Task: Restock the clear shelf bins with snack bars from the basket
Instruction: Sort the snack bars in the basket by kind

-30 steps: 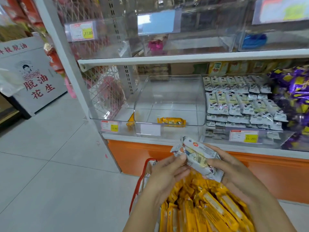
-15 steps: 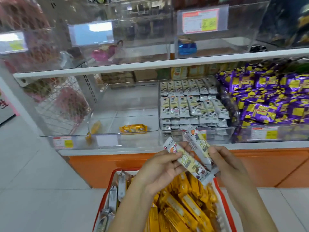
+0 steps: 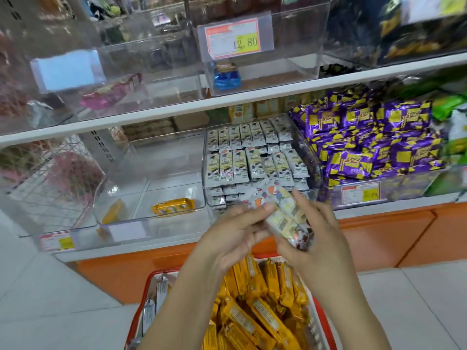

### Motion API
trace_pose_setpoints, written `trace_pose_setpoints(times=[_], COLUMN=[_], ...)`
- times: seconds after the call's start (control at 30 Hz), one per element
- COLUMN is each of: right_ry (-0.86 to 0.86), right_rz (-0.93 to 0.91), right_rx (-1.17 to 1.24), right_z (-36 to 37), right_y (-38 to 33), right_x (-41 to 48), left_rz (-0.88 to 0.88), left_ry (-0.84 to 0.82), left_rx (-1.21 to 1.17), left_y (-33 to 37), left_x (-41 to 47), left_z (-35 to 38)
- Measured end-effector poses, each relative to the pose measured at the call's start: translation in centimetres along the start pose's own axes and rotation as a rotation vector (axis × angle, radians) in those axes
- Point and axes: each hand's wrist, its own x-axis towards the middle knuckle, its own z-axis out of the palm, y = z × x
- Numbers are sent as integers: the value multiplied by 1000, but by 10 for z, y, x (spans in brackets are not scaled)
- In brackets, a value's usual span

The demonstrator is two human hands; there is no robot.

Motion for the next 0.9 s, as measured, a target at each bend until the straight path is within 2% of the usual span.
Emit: trace_pose_setpoints(times=[0.1, 0.13, 0.23, 0.27, 0.33, 0.43, 0.53, 0.63, 0.8, 0.9], right_ry=[123, 167, 233, 232, 196, 103, 79, 106, 48, 18], right_rz=[61, 75, 102, 102, 97, 90, 119, 93, 7, 19], right_rx=[119, 110, -38, -93, -210, -355, -387, -445, -536, -527], right_z=[-8, -10, -7, -3, 9, 27, 44, 61, 78, 75], right_y=[0, 1, 6, 6, 7, 9, 13, 12, 13, 13], right_x=[18, 28, 67, 81, 109, 137, 143, 140, 137, 136], left_rz=[110, 182, 467, 539, 566, 446, 357, 365, 381, 402], left_ry=[-9, 66, 442, 501, 524, 475, 410, 377, 362, 337], left_rx=[228, 388, 886, 1029, 1258, 1458, 1551, 1571, 1613, 1563], left_y=[19, 26, 43, 46, 50, 51, 46, 42, 43, 46], left_x=[0, 2, 15, 20, 33, 50, 57, 58, 60, 58], left_z=[7, 7, -3, -8, -22, -42, -55, -59, -62, -64])
